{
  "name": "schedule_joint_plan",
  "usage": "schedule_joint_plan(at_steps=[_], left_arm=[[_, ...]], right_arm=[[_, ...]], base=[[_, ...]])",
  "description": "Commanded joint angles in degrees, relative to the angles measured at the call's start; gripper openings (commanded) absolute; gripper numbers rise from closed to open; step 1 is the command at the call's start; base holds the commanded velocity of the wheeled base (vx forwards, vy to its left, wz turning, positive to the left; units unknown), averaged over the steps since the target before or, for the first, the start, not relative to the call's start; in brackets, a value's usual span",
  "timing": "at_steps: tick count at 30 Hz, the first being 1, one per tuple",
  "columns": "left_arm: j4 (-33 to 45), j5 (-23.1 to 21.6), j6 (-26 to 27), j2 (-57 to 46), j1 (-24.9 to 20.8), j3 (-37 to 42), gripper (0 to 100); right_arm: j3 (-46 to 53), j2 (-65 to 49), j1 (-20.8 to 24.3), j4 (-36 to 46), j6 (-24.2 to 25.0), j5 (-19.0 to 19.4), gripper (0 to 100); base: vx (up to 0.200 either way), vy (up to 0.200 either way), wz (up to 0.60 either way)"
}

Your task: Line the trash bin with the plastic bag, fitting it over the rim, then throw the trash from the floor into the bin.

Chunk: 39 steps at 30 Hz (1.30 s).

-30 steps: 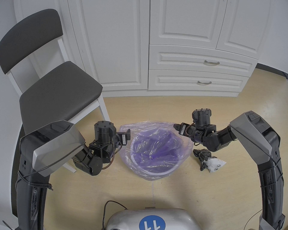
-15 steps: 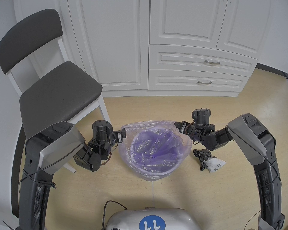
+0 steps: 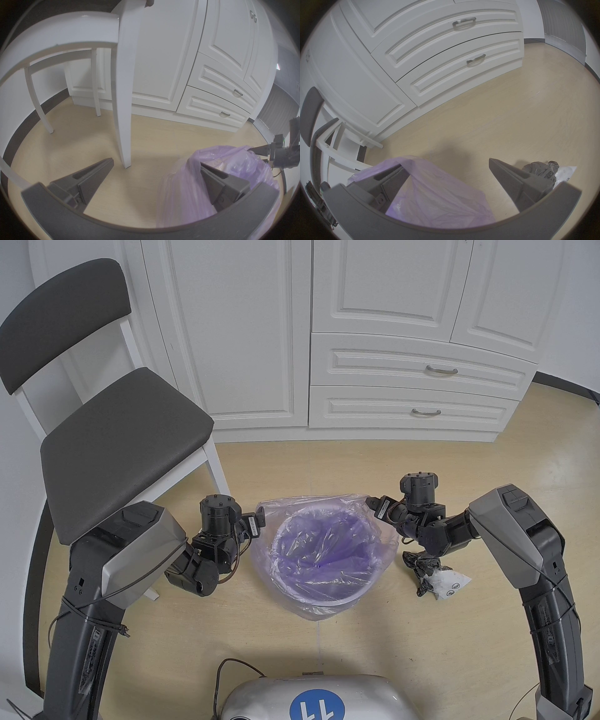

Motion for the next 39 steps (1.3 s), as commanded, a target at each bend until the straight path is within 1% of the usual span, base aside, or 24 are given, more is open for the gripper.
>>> schedule_joint_plan(at_steps=[1, 3, 6, 11, 19, 31, 36, 39], left_arm=[[0.04, 0.08, -0.04, 2.66, 0.30, -1.33, 100], [0.13, 0.08, -0.04, 2.93, 0.56, -1.15, 100], [2.77, 0.08, -0.30, 2.84, 0.74, -1.24, 100], [5.58, 0.08, -0.92, 2.75, 1.00, -1.59, 100], [8.13, -0.19, -0.92, 2.31, 1.18, -1.42, 100], [9.27, -0.27, -0.92, 2.22, 1.35, -1.59, 100], [9.36, -0.27, -0.92, 0.46, 1.62, -0.89, 100], [9.80, -0.27, -0.92, -0.50, 1.44, -0.63, 100]], right_arm=[[-1.11, 1.79, -0.73, 0.04, 0.08, 0.01, 100], [-1.11, 1.88, -0.91, 0.04, 0.08, 0.19, 100], [-0.85, 1.88, -1.08, 0.13, 0.43, 1.51, 100], [-1.37, 1.44, -1.26, 4.35, 1.05, 2.03, 100], [-1.90, 1.70, -1.26, 7.07, 1.40, 3.18, 100], [-1.73, 1.52, -1.34, 7.25, 1.40, 3.62, 100], [-1.20, 0.03, -1.61, 7.42, 1.31, 3.70, 100], [-0.85, -1.64, -1.61, 9.88, 1.31, 3.70, 100]], base=[[0.000, 0.000, 0.00], [0.000, 0.000, 0.00], [0.000, 0.000, 0.00], [0.000, 0.000, 0.00], [0.000, 0.000, 0.00], [0.000, 0.000, 0.00], [0.000, 0.000, 0.00], [0.000, 0.000, 0.00]])
